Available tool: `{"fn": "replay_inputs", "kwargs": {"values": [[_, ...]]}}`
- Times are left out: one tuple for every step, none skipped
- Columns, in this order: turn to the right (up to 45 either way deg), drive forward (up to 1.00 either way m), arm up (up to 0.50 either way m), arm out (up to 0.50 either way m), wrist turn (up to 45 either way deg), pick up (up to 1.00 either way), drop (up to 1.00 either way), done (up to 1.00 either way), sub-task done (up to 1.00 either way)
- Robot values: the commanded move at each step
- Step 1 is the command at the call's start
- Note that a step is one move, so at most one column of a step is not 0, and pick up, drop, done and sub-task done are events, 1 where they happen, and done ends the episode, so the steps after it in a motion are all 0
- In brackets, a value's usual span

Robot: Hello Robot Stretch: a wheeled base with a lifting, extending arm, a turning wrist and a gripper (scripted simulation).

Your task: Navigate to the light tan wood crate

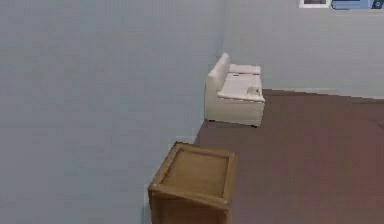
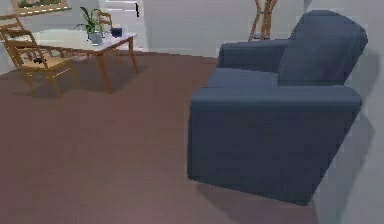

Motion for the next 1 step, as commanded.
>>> {"fn": "replay_inputs", "kwargs": {"values": [[0.0, 0.00, 0.00, 0.00, 0.0, 0.00, 0.00, 1.00, 0.00]]}}
